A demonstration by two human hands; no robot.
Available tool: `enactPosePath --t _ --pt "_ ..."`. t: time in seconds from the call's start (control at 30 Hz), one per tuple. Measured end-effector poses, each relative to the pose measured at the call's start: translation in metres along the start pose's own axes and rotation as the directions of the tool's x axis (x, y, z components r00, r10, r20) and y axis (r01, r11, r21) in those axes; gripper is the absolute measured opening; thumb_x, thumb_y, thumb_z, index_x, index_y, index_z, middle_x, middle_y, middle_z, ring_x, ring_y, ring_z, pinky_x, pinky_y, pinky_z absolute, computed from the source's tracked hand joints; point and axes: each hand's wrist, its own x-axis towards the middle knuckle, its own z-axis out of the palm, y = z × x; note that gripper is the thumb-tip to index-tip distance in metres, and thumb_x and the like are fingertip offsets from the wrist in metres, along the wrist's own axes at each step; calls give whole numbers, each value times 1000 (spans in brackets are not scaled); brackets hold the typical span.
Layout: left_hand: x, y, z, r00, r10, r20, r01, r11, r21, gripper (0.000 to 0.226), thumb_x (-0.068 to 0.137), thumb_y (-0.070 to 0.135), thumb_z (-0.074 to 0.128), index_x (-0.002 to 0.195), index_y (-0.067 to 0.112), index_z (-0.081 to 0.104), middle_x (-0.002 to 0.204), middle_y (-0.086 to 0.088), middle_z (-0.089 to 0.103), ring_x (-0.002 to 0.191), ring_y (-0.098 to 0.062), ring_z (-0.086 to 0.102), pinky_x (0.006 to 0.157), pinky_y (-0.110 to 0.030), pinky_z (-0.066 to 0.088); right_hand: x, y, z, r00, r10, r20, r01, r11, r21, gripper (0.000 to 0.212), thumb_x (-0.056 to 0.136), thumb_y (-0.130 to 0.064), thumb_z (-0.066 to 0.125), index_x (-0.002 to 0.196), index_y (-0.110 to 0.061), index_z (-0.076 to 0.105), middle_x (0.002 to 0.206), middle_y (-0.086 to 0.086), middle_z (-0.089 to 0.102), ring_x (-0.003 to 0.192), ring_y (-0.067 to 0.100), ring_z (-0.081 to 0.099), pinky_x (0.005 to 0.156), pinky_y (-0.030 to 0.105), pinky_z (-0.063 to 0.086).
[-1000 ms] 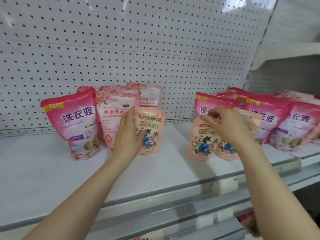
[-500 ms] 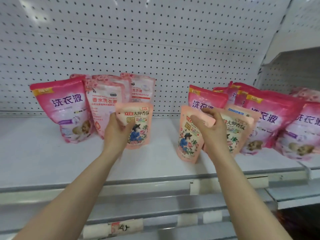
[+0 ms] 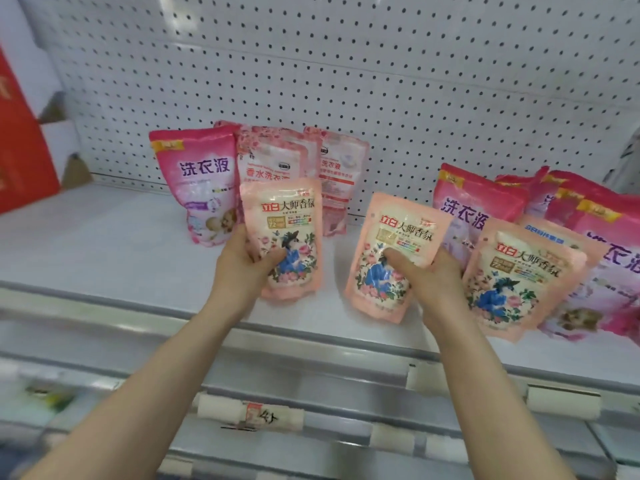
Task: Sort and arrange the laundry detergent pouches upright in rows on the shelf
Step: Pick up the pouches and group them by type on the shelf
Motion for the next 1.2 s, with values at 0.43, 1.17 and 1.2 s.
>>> enactPosePath --t 0.43,1.17,1.2 --pt "10 -14 -189 973 -4 -230 3 1000 -4 34 83 13 71 108 24 50 95 2 72 82 -12 72 70 -37 59 -46 -44 182 986 -65 151 47 992 119 22 87 -9 70 109 -12 69 97 0 78 84 15 75 63 24 59" --pt "160 -79 -391 943 -94 -318 122 990 67 23 94 6 53 108 22 46 116 -4 64 101 -24 66 82 -50 56 89 -29 559 966 171 194 -160 985 -68 8 89 -33 66 83 -27 66 98 5 76 90 27 72 86 49 58" --pt "164 -81 -393 941 -95 -324 127 989 78 22 94 6 53 108 21 46 115 -5 63 101 -24 66 82 -50 56 98 -27 569 963 179 200 -170 983 -62 11 88 -33 67 79 -28 65 96 5 76 89 27 72 86 50 58"
